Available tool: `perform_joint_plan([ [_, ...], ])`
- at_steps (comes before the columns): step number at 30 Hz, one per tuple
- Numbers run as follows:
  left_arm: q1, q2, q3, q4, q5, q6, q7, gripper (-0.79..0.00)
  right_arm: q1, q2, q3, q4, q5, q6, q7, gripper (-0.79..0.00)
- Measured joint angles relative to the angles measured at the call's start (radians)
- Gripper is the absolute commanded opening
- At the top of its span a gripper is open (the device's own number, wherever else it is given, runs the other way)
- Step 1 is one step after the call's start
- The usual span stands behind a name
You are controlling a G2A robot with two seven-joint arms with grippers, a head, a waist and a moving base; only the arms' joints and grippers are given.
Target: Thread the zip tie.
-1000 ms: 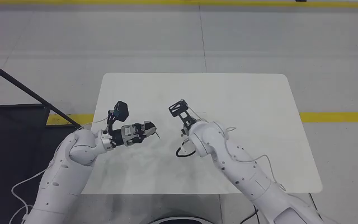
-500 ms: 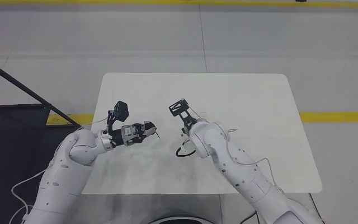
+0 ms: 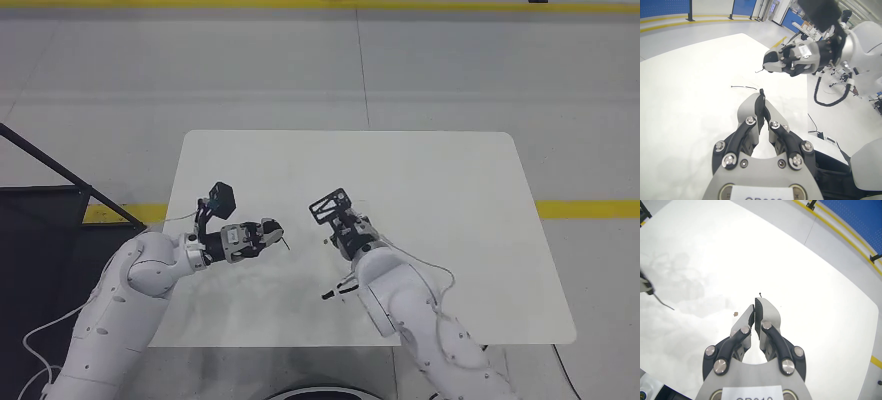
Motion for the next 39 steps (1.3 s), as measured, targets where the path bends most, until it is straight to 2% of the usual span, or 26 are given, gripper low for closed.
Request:
perform_joint_plan([
  [4, -0.011, 0.0, 0.041, -0.031, 0.016, 0.018, -0.046, -0.785, -0.155, 0.03, 0.052, -0.147, -0.029, -0.131, -0.155, -0.785],
  [7, -0.034, 0.0, 0.078, -0.043, 0.021, 0.023, -0.086, -0.785, -0.277, 0.057, 0.104, -0.222, -0.044, -0.259, -0.343, -0.785],
  [12, -0.107, -0.004, 0.151, -0.03, -0.026, 0.016, -0.167, -0.785, -0.459, 0.1, 0.208, -0.257, -0.06, -0.493, -0.706, -0.785],
  [15, -0.149, -0.006, 0.184, -0.026, -0.049, 0.043, -0.201, -0.785, -0.524, 0.121, 0.265, -0.245, -0.073, -0.625, -0.874, -0.785],
  [17, -0.158, -0.007, 0.192, -0.027, -0.056, 0.059, -0.205, -0.785, -0.541, 0.13, 0.291, -0.233, -0.079, -0.702, -0.94, -0.785],
  [19, -0.158, -0.007, 0.193, -0.027, -0.056, 0.06, -0.204, -0.785, -0.543, 0.132, 0.297, -0.229, -0.081, -0.728, -0.955, -0.785],
  [31, -0.15, -0.006, 0.21, -0.052, -0.017, 0.074, -0.201, -0.785, -0.528, 0.132, 0.285, -0.212, -0.084, -0.709, -0.95, -0.785],
  [39, -0.184, -0.006, 0.261, -0.044, 0.0, 0.05, -0.238, -0.785, -0.49, 0.141, 0.296, -0.139, -0.082, -0.738, -1.041, -0.785],
])
